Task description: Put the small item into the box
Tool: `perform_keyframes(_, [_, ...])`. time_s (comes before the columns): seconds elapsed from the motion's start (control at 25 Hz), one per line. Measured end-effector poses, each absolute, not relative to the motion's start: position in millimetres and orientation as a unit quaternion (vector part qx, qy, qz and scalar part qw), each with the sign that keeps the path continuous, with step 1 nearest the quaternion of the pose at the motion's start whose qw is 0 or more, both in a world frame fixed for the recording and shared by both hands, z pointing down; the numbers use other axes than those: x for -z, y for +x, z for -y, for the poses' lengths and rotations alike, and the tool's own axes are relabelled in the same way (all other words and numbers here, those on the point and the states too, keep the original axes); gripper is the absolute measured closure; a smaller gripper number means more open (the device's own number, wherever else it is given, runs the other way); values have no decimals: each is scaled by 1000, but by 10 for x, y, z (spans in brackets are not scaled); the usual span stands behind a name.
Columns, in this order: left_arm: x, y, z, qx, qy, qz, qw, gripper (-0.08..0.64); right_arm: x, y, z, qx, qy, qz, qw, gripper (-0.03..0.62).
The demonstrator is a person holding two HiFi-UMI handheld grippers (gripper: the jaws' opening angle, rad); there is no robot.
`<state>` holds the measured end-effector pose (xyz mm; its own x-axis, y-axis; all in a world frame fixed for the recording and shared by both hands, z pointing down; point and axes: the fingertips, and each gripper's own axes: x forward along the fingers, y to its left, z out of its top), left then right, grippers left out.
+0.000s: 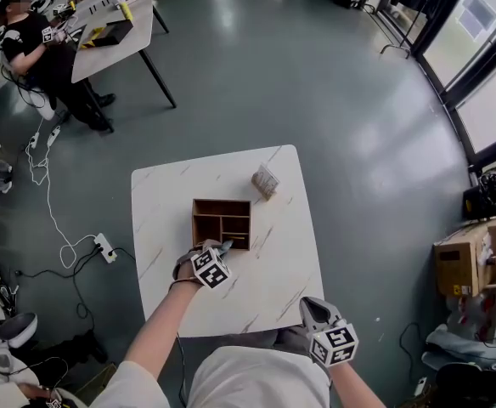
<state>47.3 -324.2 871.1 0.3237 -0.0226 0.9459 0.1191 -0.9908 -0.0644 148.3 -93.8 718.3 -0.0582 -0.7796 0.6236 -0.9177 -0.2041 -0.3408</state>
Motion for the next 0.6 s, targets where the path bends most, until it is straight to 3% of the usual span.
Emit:
perform_keyframes(0.28, [-8483, 308, 3195, 550, -835, -3, 22, 461, -7124, 1383, 962, -364, 676, 633, 97, 565])
perform_keyframes(0.6, [-7979, 163, 3083, 468, -882, -56, -21, 525, -6971, 1318, 943, -341, 682, 639, 101, 565])
